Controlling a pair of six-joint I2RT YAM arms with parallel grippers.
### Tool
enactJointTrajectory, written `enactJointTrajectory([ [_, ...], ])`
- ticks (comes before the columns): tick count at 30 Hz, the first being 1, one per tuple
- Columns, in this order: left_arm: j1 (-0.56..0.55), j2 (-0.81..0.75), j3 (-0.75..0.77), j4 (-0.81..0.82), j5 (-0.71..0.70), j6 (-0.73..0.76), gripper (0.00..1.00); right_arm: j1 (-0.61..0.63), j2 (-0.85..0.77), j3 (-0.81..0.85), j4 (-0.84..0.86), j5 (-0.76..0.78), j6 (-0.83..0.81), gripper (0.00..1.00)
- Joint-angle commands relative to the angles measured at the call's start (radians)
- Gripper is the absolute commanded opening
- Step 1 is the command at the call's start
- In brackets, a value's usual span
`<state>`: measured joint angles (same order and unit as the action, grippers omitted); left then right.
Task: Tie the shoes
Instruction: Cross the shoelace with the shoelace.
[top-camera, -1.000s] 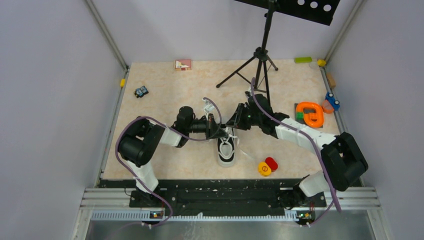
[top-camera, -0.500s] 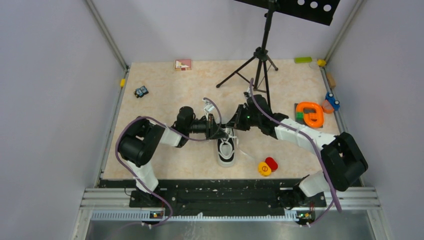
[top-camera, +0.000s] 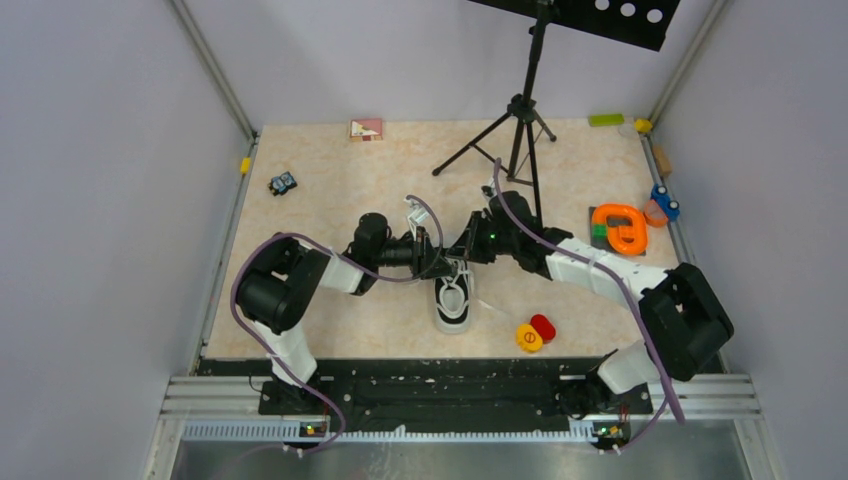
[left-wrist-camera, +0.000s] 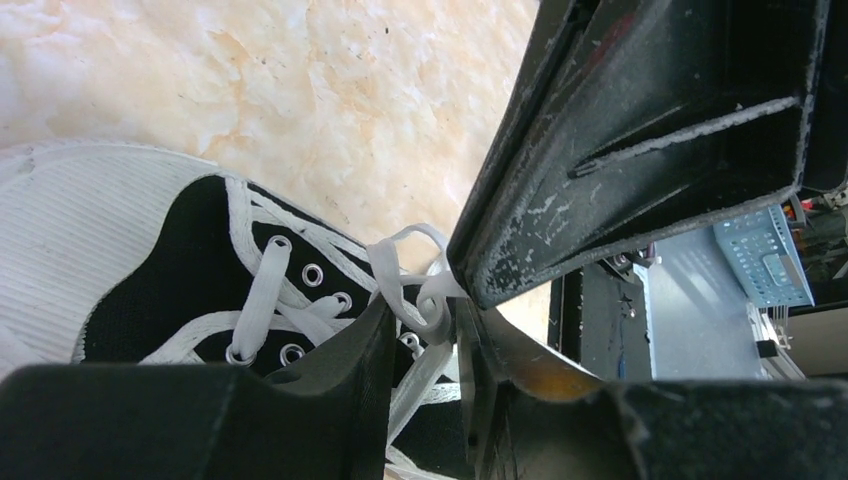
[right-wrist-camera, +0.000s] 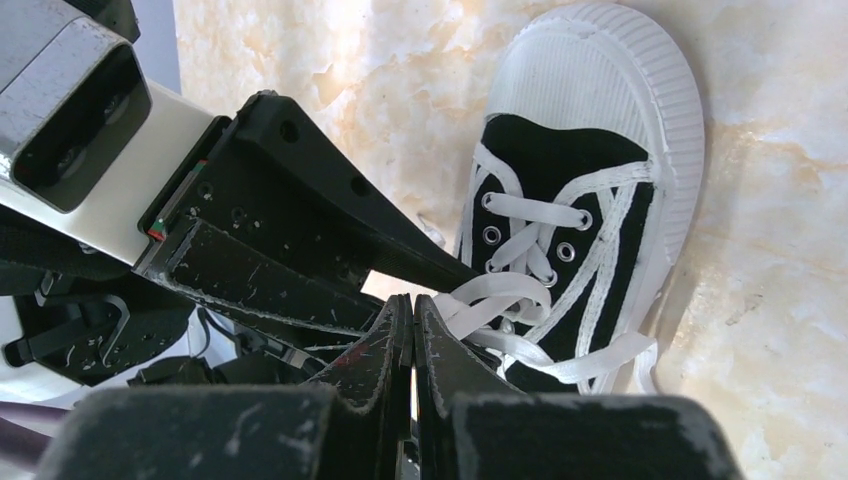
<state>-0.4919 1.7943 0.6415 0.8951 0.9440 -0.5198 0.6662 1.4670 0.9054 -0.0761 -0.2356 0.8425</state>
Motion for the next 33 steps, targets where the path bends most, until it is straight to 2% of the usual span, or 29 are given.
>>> enactJointTrajectory([
  [1, 0.001, -0.022, 0.026, 0.017, -0.013, 0.023, 0.33, 0.023, 0.013, 0.063, 0.056, -0.014, 0.018, 0.00],
  [10, 0.000, -0.017, 0.028, 0.043, -0.019, 0.004, 0.33, 0.030, 0.013, 0.066, 0.063, -0.011, 0.031, 0.00],
  [11, 0.000, -0.015, 0.030, 0.046, -0.020, 0.001, 0.30, 0.030, 0.013, 0.065, 0.064, -0.012, 0.032, 0.00],
  [14, 0.001, 0.001, 0.042, 0.063, 0.001, -0.018, 0.00, 0.030, 0.012, 0.061, 0.062, -0.011, 0.031, 0.00],
  [18, 0.000, 0.021, 0.042, 0.113, 0.016, -0.051, 0.00, 0.030, -0.001, 0.054, 0.045, 0.001, 0.031, 0.00],
  [20, 0.000, 0.025, 0.042, 0.126, 0.030, -0.054, 0.00, 0.030, -0.014, 0.061, 0.007, 0.032, 0.013, 0.27],
  [21, 0.000, 0.024, 0.043, 0.126, 0.035, -0.052, 0.00, 0.029, -0.027, 0.066, -0.020, 0.059, 0.000, 0.35],
  [24, 0.000, 0.024, 0.047, 0.114, 0.054, -0.041, 0.00, -0.005, -0.089, 0.055, -0.087, 0.129, -0.030, 0.44],
  [29, 0.002, 0.019, 0.050, 0.080, 0.069, -0.012, 0.00, -0.132, -0.178, -0.040, -0.097, 0.106, -0.059, 0.45],
  [31, 0.001, 0.021, 0.058, 0.059, 0.081, 0.001, 0.00, -0.159, -0.171, -0.055, -0.111, 0.080, -0.091, 0.41],
  [33, 0.003, 0.023, 0.066, 0.037, 0.097, 0.013, 0.00, -0.162, -0.146, -0.058, -0.106, 0.036, -0.138, 0.31],
])
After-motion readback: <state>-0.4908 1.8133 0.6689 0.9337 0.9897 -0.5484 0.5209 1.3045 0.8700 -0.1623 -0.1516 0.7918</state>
